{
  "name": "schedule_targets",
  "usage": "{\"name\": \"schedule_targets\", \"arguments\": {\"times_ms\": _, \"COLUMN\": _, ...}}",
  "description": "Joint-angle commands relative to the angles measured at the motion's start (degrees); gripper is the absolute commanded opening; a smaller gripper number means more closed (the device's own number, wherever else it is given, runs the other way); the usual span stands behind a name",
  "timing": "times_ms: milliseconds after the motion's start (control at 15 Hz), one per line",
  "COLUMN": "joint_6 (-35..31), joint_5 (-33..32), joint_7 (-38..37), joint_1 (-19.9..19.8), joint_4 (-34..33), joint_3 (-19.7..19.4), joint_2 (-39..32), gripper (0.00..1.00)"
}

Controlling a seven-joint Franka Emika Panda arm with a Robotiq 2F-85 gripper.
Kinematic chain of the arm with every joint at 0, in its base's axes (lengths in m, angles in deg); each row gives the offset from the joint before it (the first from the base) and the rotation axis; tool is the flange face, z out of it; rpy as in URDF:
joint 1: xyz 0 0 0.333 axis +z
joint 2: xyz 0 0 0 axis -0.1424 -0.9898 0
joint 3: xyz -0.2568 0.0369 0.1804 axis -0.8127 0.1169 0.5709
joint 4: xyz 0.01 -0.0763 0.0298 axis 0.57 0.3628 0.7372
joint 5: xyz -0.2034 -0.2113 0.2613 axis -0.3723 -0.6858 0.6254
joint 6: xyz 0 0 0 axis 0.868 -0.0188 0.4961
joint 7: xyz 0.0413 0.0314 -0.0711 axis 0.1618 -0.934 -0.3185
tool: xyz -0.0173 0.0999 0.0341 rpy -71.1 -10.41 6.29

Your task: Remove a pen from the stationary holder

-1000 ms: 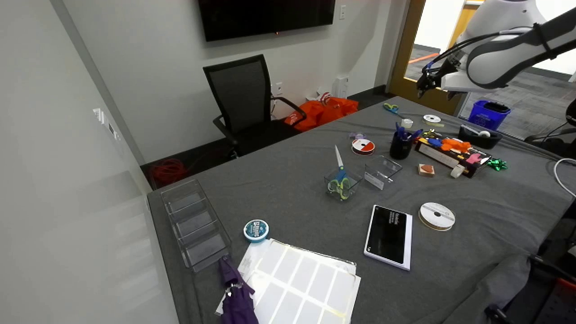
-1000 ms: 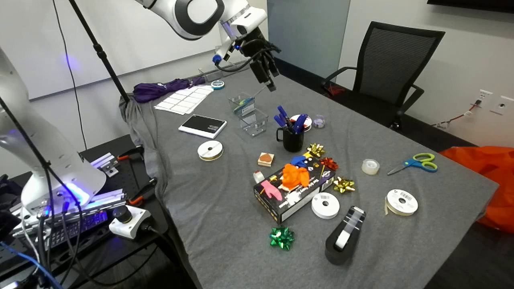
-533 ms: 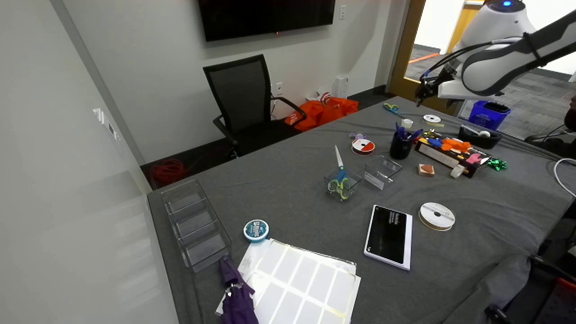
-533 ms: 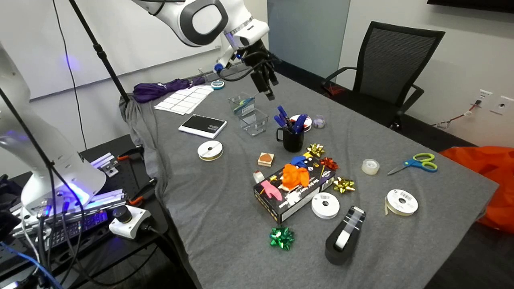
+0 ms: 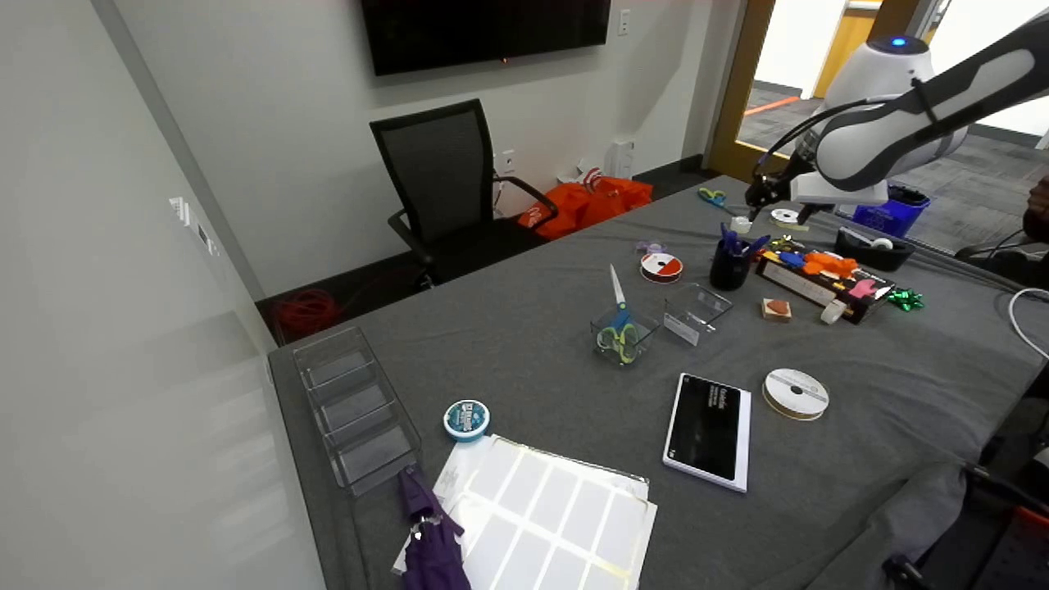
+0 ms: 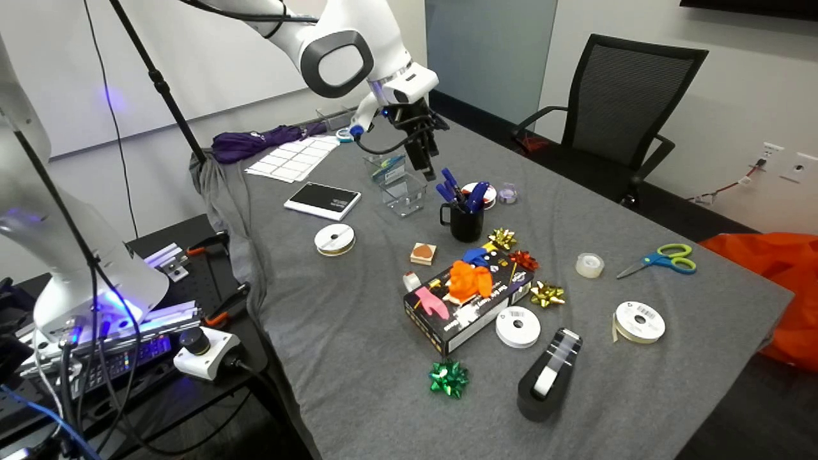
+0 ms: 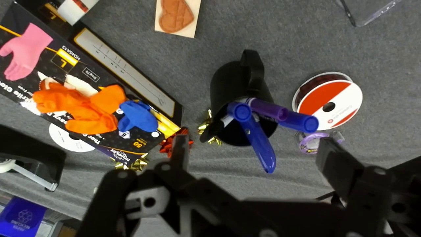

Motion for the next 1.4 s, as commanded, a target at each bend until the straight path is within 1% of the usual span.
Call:
{"name": "schedule_targets", "arguments": {"times_ms": 0, "joint_6": 0.78, "joint_5": 2.69, "joint_7": 3.39, "joint_1": -1.75, "joint_4": -3.15, "joint_3": 1.38, "joint_2": -3.07, "gripper": 1.00}}
{"name": "schedule_targets", "arguments": {"times_ms": 467, "joint_6": -0.04, "joint_5": 2.06, "joint_7": 2.85, "joint_1": -1.54, "joint_4": -6.04, "joint_3": 0.11, "joint_2": -7.11, "gripper": 1.00}}
{"name": "schedule_targets", "arguments": {"times_ms": 1000, "joint_6": -0.57, "joint_5": 1.45, "joint_7": 3.54, "joint_1": -1.48, "joint_4": -6.62, "joint_3": -1.10, "joint_2": -9.92, "gripper": 1.00}}
{"name": "schedule_targets", "arguments": {"times_ms": 1067, "joint_6": -0.55, "joint_5": 1.43, "joint_7": 3.58, "joint_1": -1.44, "joint_4": -6.72, "joint_3": -1.17, "joint_2": -10.14, "gripper": 0.93}}
{"name": "schedule_targets", "arguments": {"times_ms": 1133, "joint_6": -0.63, "joint_5": 1.40, "joint_7": 3.56, "joint_1": -1.39, "joint_4": -6.78, "joint_3": -1.26, "joint_2": -10.30, "gripper": 0.74}}
{"name": "schedule_targets", "arguments": {"times_ms": 1333, "joint_6": -0.81, "joint_5": 1.38, "joint_7": 3.53, "joint_1": -1.35, "joint_4": -7.07, "joint_3": -1.39, "joint_2": -10.80, "gripper": 0.51}}
